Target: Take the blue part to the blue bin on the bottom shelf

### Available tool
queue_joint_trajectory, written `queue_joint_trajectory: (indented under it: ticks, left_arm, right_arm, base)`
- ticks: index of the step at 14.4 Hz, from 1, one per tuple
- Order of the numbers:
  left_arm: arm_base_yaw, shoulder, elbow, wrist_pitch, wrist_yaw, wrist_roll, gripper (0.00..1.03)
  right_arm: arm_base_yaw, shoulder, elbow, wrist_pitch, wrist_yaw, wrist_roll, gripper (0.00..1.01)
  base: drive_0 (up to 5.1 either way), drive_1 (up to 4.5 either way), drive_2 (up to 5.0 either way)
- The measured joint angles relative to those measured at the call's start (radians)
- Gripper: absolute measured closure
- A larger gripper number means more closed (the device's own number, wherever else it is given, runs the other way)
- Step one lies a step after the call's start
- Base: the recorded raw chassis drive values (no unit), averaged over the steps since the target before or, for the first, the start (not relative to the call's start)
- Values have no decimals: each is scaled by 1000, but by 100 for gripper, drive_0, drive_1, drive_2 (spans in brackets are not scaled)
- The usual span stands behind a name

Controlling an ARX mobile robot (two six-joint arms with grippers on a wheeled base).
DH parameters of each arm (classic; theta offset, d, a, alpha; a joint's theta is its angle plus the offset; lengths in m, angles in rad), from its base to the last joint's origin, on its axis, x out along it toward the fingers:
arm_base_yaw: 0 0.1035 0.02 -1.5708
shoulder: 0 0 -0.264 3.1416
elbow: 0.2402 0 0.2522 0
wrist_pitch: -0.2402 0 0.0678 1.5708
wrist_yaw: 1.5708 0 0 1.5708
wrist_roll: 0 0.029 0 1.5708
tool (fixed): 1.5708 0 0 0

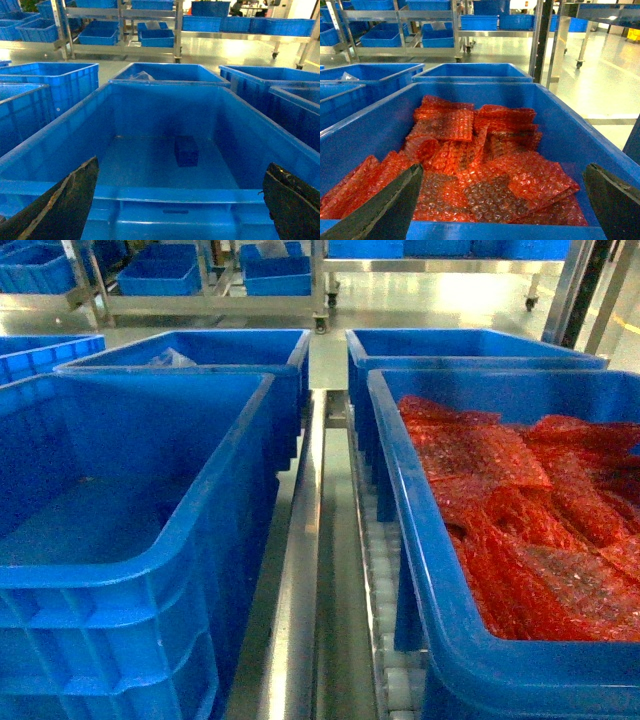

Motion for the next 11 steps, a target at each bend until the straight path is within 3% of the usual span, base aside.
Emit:
queue_joint_trajectory:
  ticks: [11]
  left_arm:
    - [0, 0, 0, 0, 0, 0, 5]
  right_arm:
    - [0, 0, 0, 0, 0, 0, 3]
  base:
    - [0, 0, 0]
